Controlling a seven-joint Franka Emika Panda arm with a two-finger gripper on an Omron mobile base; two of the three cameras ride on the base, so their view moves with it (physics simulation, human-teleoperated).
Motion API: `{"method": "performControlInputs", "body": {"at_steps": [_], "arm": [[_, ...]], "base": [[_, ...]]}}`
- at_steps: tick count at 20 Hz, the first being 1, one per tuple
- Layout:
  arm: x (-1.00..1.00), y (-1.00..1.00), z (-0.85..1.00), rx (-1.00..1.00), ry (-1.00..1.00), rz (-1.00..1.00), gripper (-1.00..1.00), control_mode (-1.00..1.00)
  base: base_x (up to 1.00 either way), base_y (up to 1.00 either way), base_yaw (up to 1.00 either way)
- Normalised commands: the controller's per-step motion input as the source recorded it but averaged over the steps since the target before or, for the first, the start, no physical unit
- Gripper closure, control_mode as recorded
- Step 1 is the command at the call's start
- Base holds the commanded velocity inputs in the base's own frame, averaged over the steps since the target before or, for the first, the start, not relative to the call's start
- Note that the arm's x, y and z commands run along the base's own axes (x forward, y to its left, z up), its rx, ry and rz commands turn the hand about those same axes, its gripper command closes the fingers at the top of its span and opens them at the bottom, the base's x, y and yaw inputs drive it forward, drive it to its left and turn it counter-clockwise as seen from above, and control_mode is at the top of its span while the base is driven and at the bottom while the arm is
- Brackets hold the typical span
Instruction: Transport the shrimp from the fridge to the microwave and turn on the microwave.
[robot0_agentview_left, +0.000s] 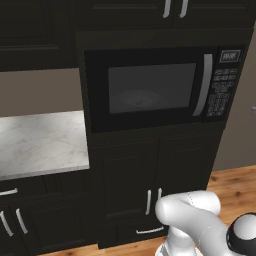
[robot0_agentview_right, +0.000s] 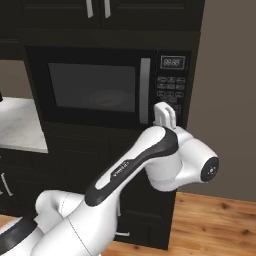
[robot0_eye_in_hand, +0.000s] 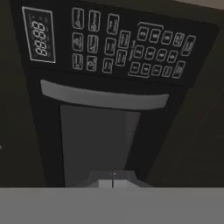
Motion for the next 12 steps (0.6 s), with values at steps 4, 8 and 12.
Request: {"method": "performControlInputs", "body": {"at_steps": [4, 8, 12], "arm": [[0.32, -0.09, -0.15, 0.10, 0.08, 0.00, 1.00, -1.00], [0.27, -0.14, -0.17, 0.11, 0.05, 0.00, 1.00, -1.00], [0.27, -0.10, -0.21, 0.09, 0.03, 0.00, 1.00, -1.00]], "base": [[0.00, 0.00, 0.00], [0.00, 0.00, 0.00], [0.00, 0.00, 0.00]]}}
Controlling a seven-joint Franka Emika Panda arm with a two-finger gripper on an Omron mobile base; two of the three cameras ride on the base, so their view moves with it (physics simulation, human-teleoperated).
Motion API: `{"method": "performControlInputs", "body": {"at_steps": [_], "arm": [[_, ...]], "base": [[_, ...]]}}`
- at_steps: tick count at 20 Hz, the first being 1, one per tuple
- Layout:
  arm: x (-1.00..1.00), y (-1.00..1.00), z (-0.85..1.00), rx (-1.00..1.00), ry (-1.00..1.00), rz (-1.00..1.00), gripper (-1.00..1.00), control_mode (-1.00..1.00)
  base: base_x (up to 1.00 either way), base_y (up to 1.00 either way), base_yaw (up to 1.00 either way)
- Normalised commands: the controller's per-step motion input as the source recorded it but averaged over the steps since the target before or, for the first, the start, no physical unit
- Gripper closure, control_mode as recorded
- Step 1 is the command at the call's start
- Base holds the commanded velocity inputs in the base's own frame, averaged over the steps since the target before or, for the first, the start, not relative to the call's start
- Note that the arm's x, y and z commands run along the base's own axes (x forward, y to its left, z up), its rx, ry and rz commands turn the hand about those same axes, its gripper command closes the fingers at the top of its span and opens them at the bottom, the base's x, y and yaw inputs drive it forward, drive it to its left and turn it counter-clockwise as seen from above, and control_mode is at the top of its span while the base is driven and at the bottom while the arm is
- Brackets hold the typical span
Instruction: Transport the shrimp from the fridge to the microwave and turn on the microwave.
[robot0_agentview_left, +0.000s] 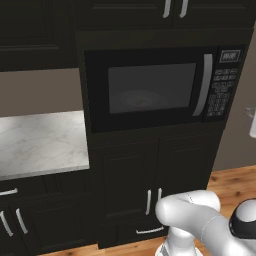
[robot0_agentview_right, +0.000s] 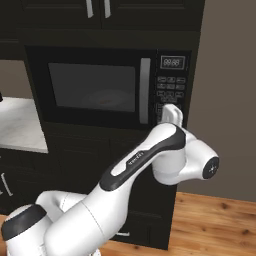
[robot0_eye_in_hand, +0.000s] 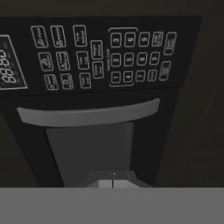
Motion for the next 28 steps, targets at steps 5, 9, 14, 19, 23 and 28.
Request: {"method": "performControlInputs", "body": {"at_steps": [5, 9, 14, 19, 23, 28], "arm": [[0.30, -0.03, -0.31, 0.03, 0.04, 0.00, 1.00, -1.00], [0.23, -0.07, -0.25, 0.03, 0.02, 0.00, 1.00, -1.00], [0.22, -0.07, -0.23, 0.01, 0.01, 0.00, 1.00, -1.00], [0.13, -0.14, -0.13, 0.03, 0.01, 0.00, 1.00, -1.00], [0.08, -0.21, -0.06, 0.04, 0.01, 0.00, 1.00, -1.00], [0.16, -0.14, -0.15, 0.00, 0.01, -0.01, 1.00, -1.00]], "base": [[0.00, 0.00, 0.00], [0.00, 0.00, 0.00], [0.00, 0.00, 0.00], [0.00, 0.00, 0.00], [0.00, 0.00, 0.00], [0.00, 0.00, 0.00]]}}
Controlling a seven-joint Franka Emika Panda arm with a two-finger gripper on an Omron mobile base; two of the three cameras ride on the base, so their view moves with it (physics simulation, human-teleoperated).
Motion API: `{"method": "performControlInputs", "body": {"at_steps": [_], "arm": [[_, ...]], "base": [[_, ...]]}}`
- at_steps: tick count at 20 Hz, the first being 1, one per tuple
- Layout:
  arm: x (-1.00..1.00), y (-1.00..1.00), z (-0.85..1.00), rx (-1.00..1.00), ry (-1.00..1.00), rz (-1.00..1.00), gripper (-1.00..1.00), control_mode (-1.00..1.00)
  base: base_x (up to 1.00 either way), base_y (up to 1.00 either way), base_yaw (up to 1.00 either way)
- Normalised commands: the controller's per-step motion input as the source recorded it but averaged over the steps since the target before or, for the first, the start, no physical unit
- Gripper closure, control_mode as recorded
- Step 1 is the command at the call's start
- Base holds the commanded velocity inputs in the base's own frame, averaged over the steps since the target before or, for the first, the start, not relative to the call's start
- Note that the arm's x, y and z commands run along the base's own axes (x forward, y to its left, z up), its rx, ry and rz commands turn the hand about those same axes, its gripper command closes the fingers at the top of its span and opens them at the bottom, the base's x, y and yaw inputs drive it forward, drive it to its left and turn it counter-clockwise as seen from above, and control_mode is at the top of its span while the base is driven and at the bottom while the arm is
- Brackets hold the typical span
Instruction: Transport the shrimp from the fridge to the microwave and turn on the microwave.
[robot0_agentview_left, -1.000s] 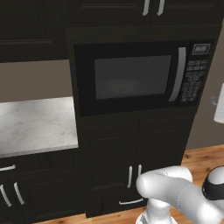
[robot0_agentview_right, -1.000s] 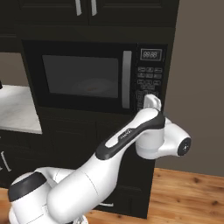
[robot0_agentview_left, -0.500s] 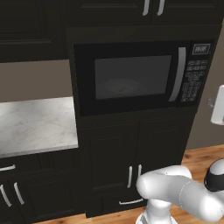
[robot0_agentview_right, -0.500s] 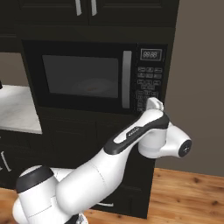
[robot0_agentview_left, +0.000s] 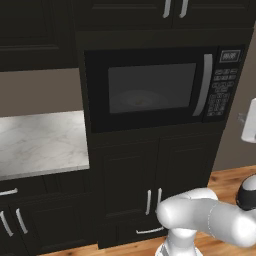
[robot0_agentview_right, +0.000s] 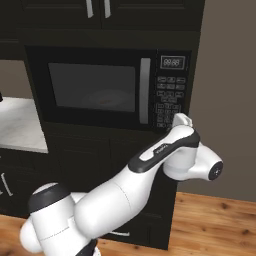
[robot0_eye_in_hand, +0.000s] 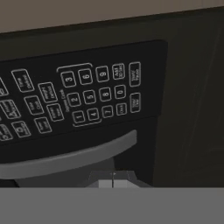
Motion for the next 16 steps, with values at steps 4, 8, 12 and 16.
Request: {"method": "performControlInputs", "body": {"at_steps": [4, 8, 12, 16], "arm": [[0.18, -0.04, -0.17, 0.00, 0.00, -0.01, 1.00, -1.00], [0.13, -0.02, -0.03, 0.00, 0.01, -0.02, 1.00, -1.00], [0.12, -0.06, 0.00, 0.00, 0.01, -0.05, 1.00, -1.00], [0.11, -0.03, -0.01, 0.00, 0.01, -0.07, 1.00, -1.00]], "base": [[0.00, 0.00, 0.00], [0.00, 0.00, 0.00], [0.00, 0.00, 0.00], [0.00, 0.00, 0.00]]}}
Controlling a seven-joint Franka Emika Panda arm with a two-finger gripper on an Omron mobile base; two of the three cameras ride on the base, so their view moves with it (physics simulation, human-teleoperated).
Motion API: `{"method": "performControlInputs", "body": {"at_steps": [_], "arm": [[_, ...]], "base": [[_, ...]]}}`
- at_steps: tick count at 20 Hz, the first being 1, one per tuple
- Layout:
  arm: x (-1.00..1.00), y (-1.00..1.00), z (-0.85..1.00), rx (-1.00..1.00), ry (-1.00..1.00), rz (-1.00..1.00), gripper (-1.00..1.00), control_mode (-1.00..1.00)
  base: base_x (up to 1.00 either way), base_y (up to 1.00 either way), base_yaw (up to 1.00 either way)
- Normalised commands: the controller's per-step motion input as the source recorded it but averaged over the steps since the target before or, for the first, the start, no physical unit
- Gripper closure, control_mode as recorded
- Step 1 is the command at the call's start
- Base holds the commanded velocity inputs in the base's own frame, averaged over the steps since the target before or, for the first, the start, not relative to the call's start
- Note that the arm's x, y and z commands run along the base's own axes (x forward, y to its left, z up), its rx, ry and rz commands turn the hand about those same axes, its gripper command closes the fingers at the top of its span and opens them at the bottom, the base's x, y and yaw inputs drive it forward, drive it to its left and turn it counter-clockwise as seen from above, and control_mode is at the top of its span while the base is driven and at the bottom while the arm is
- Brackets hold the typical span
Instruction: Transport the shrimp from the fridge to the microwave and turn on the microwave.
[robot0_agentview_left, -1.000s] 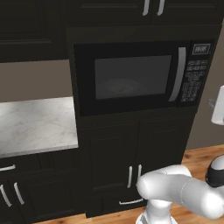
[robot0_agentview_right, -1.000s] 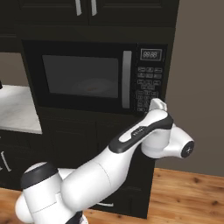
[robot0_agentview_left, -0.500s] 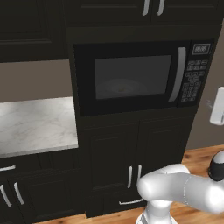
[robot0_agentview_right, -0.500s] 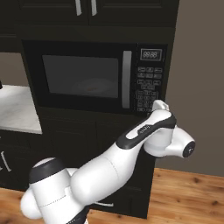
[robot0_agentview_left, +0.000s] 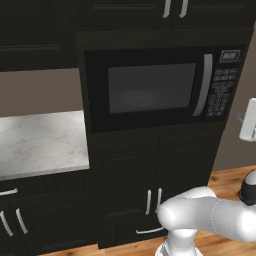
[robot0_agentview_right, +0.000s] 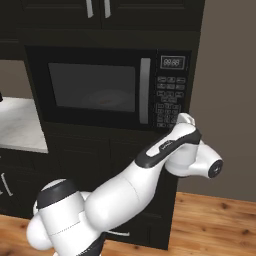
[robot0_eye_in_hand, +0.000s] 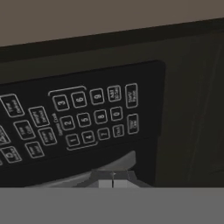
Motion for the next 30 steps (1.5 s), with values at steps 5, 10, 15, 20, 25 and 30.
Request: {"method": "performControlInputs", "body": {"at_steps": [5, 10, 15, 20, 25, 30], "arm": [[0.08, 0.00, -0.01, 0.00, 0.00, -0.07, 1.00, -1.00], [0.02, 0.00, 0.00, 0.00, 0.00, -0.06, 1.00, -1.00], [0.00, 0.00, 0.00, -0.01, 0.00, -0.06, 1.00, -1.00], [0.01, 0.00, 0.00, -0.02, 0.00, -0.06, 1.00, -1.00], [0.06, 0.01, 0.00, -0.01, 0.01, -0.05, 1.00, -1.00], [0.10, 0.07, -0.03, 0.00, 0.03, -0.04, 1.00, -1.00]], "base": [[0.00, 0.00, 0.00], [0.00, 0.00, 0.00], [0.00, 0.00, 0.00], [0.00, 0.00, 0.00], [0.00, 0.00, 0.00], [0.00, 0.00, 0.00]]}}
